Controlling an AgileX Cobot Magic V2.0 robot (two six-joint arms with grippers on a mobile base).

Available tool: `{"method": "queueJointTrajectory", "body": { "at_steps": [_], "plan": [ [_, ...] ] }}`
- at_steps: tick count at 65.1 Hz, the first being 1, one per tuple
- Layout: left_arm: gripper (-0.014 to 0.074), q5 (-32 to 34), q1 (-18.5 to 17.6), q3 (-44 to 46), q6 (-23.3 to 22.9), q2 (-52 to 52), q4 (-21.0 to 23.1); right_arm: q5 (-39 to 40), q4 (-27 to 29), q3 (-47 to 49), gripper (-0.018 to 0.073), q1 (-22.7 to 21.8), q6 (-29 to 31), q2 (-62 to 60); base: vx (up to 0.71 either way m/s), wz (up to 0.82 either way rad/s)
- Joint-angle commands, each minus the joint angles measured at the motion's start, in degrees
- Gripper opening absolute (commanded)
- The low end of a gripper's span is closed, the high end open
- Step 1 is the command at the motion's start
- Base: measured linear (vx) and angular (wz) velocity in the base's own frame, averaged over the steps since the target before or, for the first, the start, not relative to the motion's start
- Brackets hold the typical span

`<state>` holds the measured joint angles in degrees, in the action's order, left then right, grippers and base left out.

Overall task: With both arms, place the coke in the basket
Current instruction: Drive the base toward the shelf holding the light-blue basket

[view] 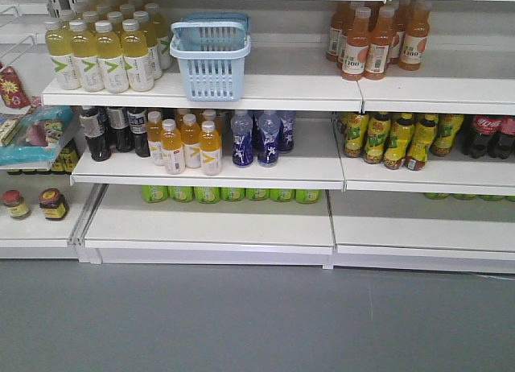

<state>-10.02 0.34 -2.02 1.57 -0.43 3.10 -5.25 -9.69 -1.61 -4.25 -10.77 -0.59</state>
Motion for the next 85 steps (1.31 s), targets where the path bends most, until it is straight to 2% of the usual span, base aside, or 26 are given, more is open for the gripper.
{"method": "queueJointTrajectory", "body": {
  "at_steps": [1, 85],
  "plan": [
    [-0.0006, 3.9, -0.2, 1.9, 0.0, -1.1, 0.1, 3.8, -0.7, -0.4, -0.0005, -0.3, 0.4, -0.8, 0.18, -0.08],
    [-0.0006, 3.9, -0.2, 1.9, 0.0, -1.1, 0.1, 3.8, -0.7, -0.4, -0.0005, -0.3, 0.4, -0.8, 0.18, -0.02]
  ]
}}
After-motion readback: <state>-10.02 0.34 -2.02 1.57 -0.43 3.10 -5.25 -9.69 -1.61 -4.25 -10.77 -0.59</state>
